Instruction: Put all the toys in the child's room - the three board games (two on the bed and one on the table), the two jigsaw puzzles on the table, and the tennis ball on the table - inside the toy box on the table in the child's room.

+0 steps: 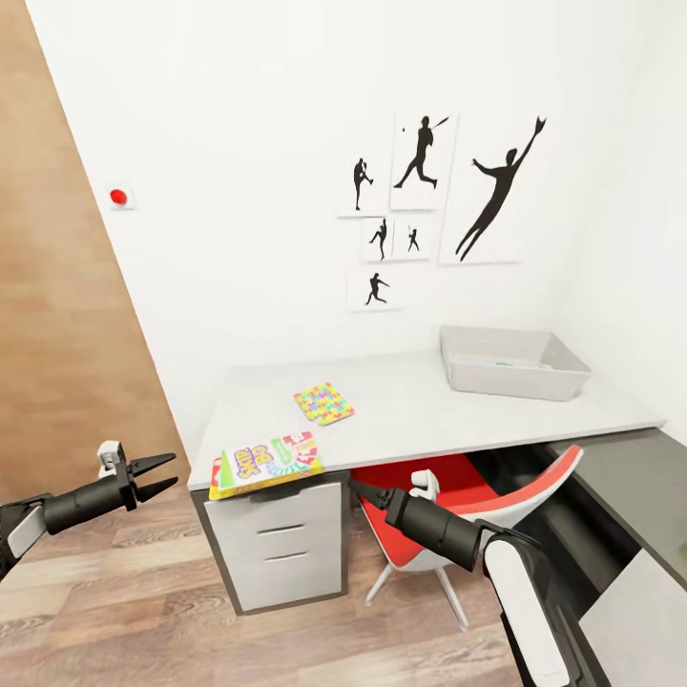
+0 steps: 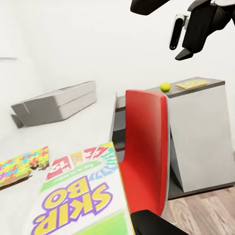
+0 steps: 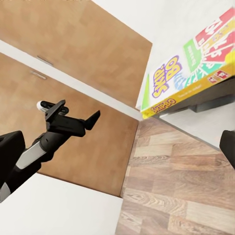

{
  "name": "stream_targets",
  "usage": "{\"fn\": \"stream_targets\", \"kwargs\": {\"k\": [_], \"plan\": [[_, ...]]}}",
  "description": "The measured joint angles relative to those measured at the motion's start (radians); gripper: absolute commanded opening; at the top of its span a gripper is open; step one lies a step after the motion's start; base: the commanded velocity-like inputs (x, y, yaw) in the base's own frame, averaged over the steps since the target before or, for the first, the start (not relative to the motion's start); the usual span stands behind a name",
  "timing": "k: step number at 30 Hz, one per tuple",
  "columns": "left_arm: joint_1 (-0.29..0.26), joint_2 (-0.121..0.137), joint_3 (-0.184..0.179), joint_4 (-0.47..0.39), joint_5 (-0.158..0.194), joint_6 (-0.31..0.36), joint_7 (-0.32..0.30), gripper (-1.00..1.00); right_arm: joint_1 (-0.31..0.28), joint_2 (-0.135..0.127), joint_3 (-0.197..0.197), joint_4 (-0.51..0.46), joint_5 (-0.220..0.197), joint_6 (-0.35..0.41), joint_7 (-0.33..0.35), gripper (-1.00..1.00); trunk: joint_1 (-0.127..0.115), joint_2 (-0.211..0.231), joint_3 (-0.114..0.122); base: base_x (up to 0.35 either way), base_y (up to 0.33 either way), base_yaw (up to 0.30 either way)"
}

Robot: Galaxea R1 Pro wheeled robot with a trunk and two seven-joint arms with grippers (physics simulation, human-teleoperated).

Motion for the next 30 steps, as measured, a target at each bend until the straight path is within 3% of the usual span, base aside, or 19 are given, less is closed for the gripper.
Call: {"fn": "stream_targets", "kwargs": {"k": [7,16,20,24,30], "plan": [[0.000,-0.009,0.000,0.000,0.000,-0.001,0.000,1.00,0.000,0.000,-0.001,0.000,-0.001,0.000,0.002,1.00,0.027,-0.049,-0.022,0.000,0.000,0.000],[0.000,-0.079,-0.004,0.000,-0.003,-0.006,0.008,1.00,0.000,0.000,-0.001,0.000,-0.001,0.000,0.003,1.00,0.061,-0.112,-0.050,0.000,0.000,0.000],[0.000,-0.116,-0.005,0.000,-0.003,-0.012,0.059,1.00,0.000,-0.005,-0.004,0.000,-0.003,0.000,0.004,1.00,0.077,-0.140,-0.063,0.000,0.000,0.000],[0.000,-0.128,-0.003,0.000,-0.002,-0.016,0.103,1.00,0.000,-0.008,-0.005,0.000,-0.005,0.000,0.004,1.00,0.092,-0.168,-0.075,0.000,0.000,0.000],[0.000,-0.130,-0.002,0.000,0.000,-0.017,0.120,1.00,0.000,-0.007,-0.005,0.000,-0.005,0.000,0.004,1.00,0.115,-0.210,-0.094,0.000,0.000,0.000]]}}
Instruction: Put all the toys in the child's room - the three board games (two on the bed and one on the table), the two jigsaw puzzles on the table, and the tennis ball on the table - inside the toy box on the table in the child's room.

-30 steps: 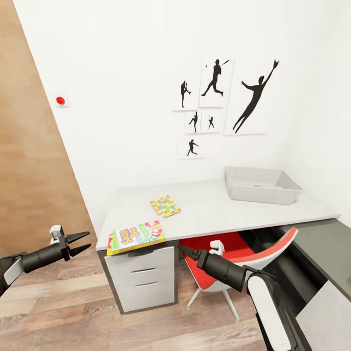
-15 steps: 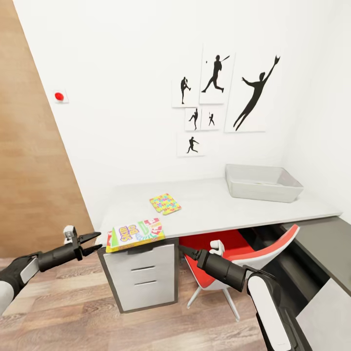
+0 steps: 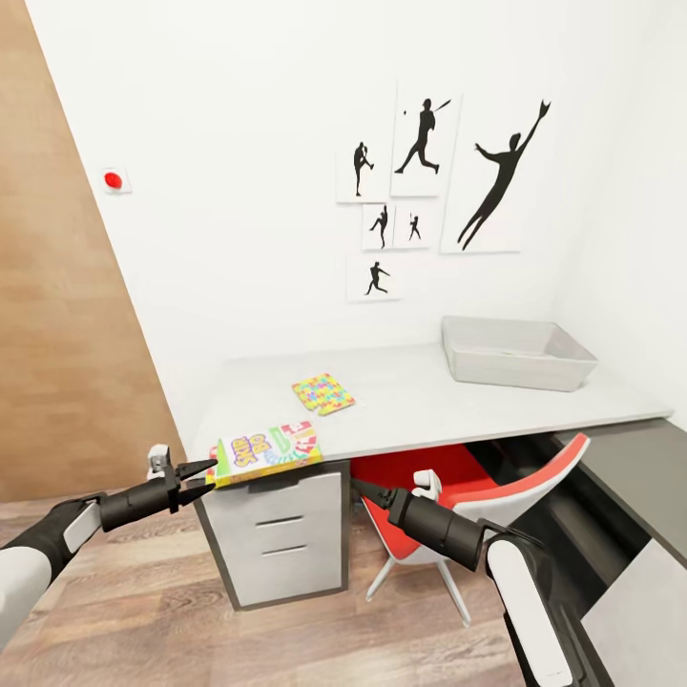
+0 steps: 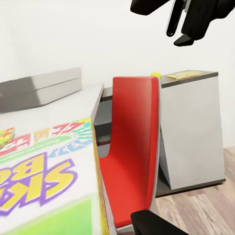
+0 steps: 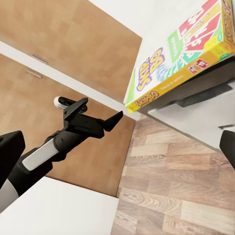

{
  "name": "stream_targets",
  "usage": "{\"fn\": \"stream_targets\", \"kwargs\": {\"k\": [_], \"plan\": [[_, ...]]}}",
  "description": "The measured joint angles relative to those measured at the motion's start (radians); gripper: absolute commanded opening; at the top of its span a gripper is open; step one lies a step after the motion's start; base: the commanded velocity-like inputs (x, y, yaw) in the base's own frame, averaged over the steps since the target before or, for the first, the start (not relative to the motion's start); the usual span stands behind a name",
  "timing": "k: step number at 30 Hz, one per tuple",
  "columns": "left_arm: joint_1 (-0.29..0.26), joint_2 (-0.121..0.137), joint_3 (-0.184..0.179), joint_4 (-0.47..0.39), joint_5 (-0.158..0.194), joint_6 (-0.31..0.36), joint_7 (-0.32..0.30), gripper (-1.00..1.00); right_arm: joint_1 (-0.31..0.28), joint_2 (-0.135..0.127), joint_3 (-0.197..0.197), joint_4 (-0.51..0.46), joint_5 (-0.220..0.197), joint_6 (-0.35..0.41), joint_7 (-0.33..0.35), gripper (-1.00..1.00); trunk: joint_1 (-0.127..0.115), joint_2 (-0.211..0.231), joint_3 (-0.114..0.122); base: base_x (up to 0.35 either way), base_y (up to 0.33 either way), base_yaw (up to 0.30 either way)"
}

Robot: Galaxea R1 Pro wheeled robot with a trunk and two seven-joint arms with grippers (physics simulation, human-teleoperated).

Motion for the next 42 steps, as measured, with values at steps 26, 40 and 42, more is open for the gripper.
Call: {"fn": "stream_targets", "kwargs": {"k": [26,40,42], "plan": [[0.000,0.005,0.000,0.002,0.003,0.009,-0.002,1.00,0.000,-0.005,-0.040,0.001,-0.001,0.004,0.004,1.00,0.100,-0.182,-0.082,0.000,0.000,0.000],[0.000,0.006,0.000,0.002,0.005,0.008,-0.008,1.00,0.000,-0.005,-0.046,0.001,-0.001,0.005,0.005,1.00,0.153,-0.280,-0.125,0.000,0.000,0.000],[0.000,0.006,0.000,0.002,0.005,0.008,-0.008,1.00,-0.001,-0.004,-0.046,0.001,-0.001,0.004,0.004,1.00,0.161,-0.294,-0.132,0.000,0.000,0.000]]}}
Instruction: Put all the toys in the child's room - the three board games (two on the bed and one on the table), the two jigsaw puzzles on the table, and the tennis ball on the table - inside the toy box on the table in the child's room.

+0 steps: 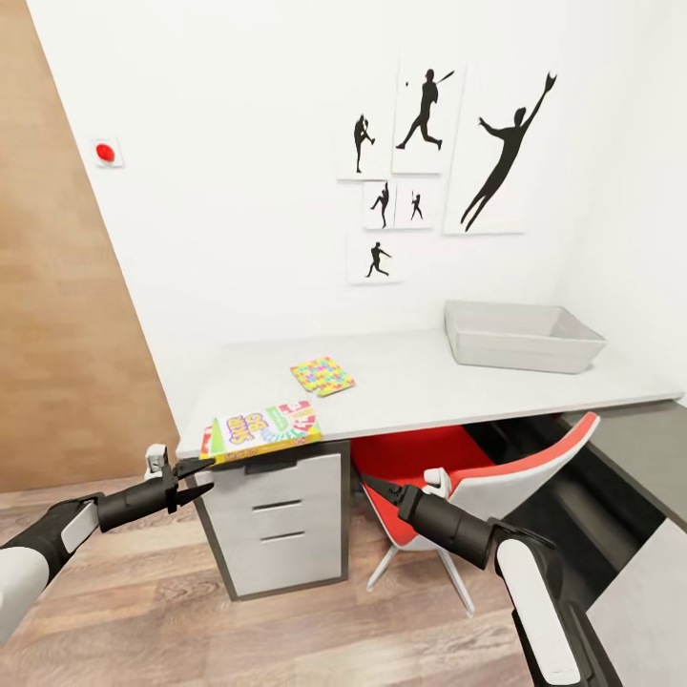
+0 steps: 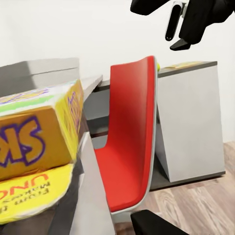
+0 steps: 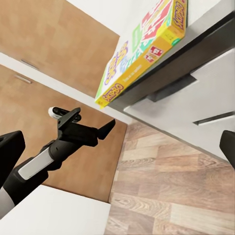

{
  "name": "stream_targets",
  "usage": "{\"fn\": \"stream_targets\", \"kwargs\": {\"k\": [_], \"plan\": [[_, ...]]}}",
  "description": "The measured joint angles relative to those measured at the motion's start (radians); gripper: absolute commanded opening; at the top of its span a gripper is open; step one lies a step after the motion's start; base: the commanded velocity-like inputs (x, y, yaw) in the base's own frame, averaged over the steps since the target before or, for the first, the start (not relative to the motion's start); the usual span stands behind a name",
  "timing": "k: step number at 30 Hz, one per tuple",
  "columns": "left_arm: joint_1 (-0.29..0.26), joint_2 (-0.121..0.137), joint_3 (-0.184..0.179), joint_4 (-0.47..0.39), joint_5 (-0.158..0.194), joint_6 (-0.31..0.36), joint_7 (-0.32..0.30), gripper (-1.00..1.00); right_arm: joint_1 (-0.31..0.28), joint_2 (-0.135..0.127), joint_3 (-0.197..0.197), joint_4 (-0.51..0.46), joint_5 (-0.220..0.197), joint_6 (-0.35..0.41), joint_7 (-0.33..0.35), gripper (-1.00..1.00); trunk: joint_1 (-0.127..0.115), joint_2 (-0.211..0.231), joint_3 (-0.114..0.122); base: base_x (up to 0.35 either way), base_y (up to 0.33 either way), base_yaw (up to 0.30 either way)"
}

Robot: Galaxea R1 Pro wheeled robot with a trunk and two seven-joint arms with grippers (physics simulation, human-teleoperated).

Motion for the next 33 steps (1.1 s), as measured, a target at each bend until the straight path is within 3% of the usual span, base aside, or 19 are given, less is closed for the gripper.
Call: {"fn": "stream_targets", "kwargs": {"k": [15,33], "plan": [[0.000,0.000,0.000,0.000,0.000,0.000,-0.002,1.00,0.000,0.001,0.001,0.000,-0.001,-0.001,-0.002,1.00,0.008,-0.014,-0.006,0.004,0.000,0.000],[0.000,-0.001,0.000,0.000,0.000,-0.002,-0.002,1.00,0.000,0.001,0.001,0.000,0.000,-0.001,-0.002,1.00,0.008,-0.014,-0.006,0.103,0.000,0.000]]}}
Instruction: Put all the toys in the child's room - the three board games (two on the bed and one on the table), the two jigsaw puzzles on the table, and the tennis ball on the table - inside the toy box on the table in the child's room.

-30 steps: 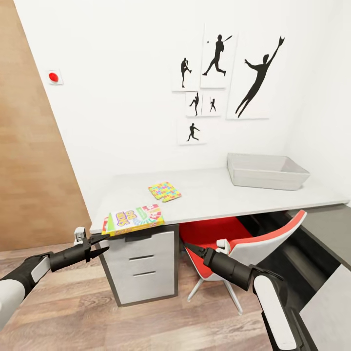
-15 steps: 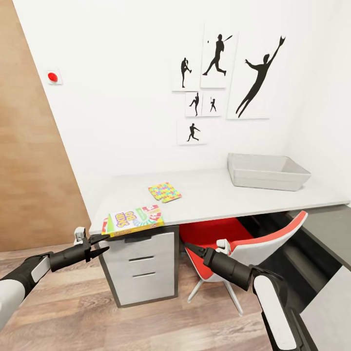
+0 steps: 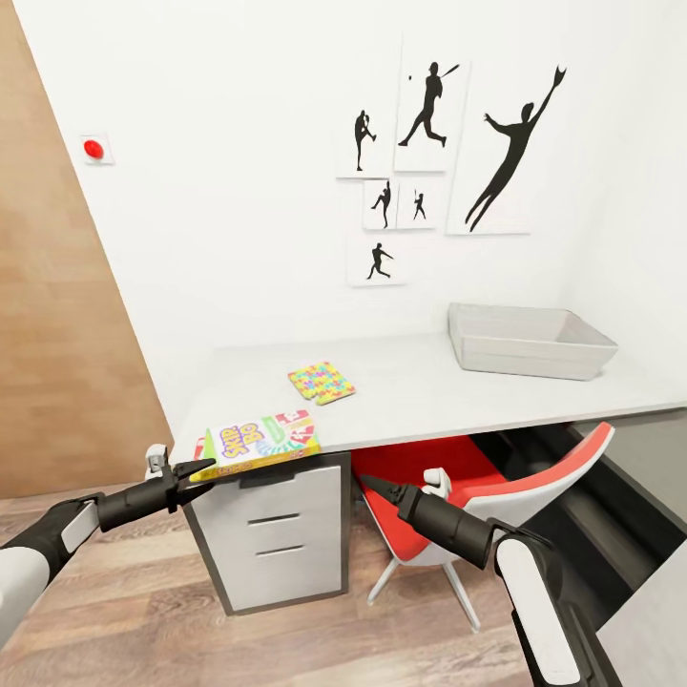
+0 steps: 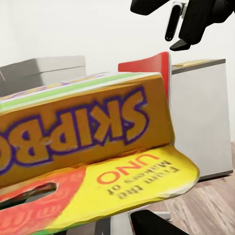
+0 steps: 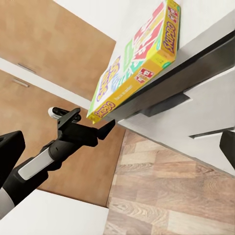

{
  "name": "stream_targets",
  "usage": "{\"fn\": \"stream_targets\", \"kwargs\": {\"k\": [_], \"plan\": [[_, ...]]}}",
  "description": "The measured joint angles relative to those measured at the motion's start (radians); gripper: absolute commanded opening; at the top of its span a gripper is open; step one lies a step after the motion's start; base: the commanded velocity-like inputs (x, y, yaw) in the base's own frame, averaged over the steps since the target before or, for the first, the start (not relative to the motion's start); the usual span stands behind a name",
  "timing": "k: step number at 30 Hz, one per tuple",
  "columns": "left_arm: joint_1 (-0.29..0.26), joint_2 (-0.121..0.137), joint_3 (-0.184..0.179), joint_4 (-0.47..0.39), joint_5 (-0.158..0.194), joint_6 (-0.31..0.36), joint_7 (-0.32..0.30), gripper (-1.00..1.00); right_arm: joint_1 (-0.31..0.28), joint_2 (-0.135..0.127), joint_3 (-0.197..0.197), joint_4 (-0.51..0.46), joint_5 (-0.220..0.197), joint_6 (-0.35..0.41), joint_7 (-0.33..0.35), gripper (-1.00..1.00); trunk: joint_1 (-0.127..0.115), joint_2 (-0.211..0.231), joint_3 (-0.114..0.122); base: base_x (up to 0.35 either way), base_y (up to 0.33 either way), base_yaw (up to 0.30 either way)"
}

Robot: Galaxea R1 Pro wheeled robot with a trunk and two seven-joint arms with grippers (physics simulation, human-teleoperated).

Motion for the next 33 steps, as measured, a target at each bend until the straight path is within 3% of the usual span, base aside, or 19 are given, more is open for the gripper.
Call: {"fn": "stream_targets", "kwargs": {"k": [26,27,33], "plan": [[0.000,-0.002,-0.001,0.000,0.000,0.001,0.001,1.00,0.000,0.000,0.000,-0.001,0.000,0.000,0.000,1.00,0.000,0.000,0.000,0.049,0.000,0.000],[0.000,-0.002,-0.001,0.000,0.000,0.001,0.001,-1.00,0.000,0.000,0.000,-0.001,0.000,0.000,0.000,1.00,0.000,0.000,0.000,0.016,0.000,0.000],[0.000,-0.002,0.008,-0.001,0.008,0.008,0.000,-1.00,0.000,0.000,0.000,0.000,0.000,0.000,0.000,1.00,0.000,0.000,0.000,0.004,0.000,0.000]]}}
